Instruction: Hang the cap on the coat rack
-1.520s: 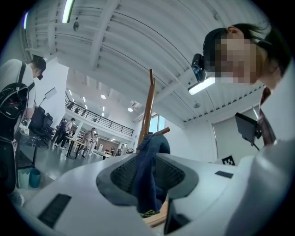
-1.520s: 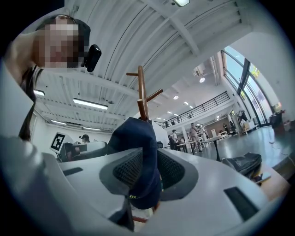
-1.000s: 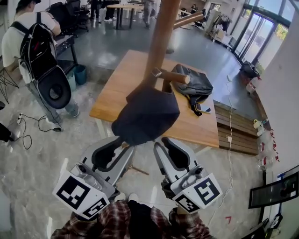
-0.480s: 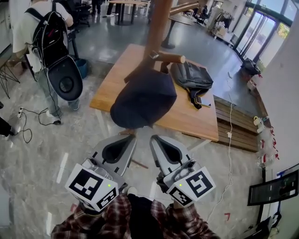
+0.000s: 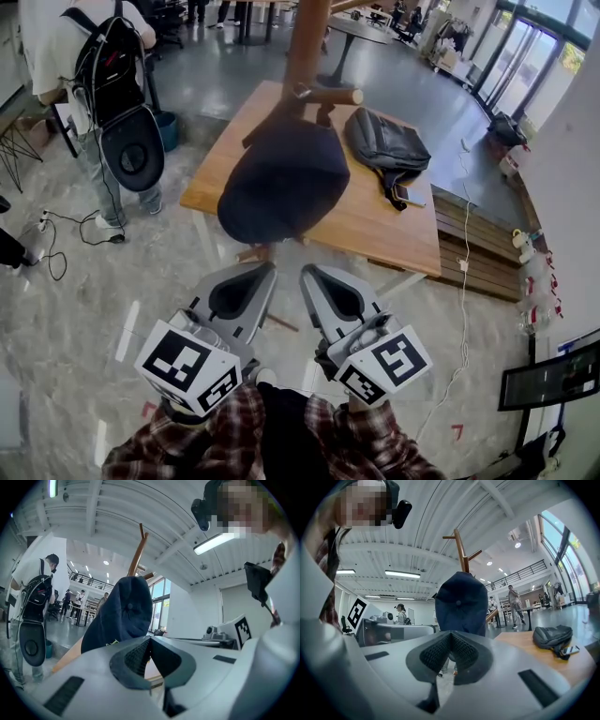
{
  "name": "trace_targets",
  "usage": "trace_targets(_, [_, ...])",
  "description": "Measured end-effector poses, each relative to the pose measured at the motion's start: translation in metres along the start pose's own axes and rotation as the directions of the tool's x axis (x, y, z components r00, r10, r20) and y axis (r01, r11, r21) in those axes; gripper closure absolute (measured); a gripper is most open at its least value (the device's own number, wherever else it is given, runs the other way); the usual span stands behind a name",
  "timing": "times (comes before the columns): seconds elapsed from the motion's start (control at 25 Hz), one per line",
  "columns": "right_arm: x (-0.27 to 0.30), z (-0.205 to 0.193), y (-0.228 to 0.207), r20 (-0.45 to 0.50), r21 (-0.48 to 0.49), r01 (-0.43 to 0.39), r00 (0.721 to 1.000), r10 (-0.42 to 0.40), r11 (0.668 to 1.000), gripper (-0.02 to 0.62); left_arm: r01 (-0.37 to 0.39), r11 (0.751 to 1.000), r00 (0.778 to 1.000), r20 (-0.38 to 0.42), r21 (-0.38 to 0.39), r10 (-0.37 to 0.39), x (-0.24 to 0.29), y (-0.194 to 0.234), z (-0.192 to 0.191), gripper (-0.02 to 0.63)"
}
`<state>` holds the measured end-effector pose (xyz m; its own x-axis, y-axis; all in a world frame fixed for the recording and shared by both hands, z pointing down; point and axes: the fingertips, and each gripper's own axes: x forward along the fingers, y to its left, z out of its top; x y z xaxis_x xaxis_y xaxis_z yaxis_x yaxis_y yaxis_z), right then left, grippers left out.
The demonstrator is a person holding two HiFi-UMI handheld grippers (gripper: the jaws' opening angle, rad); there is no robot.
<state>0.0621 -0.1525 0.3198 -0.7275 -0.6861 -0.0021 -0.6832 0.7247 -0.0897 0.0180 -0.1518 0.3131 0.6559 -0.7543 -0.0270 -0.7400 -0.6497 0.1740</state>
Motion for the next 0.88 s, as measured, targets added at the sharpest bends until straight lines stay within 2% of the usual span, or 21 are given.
trace_targets(0.88, [0.011, -0.009, -0.001, -0.012, 0.035, -0.056, 0.998, 0.056, 0.998, 0.584, -0.012, 1.000, 1.000, -0.003, -0.015, 0.012, 0.004, 0.007, -0.003, 0.595])
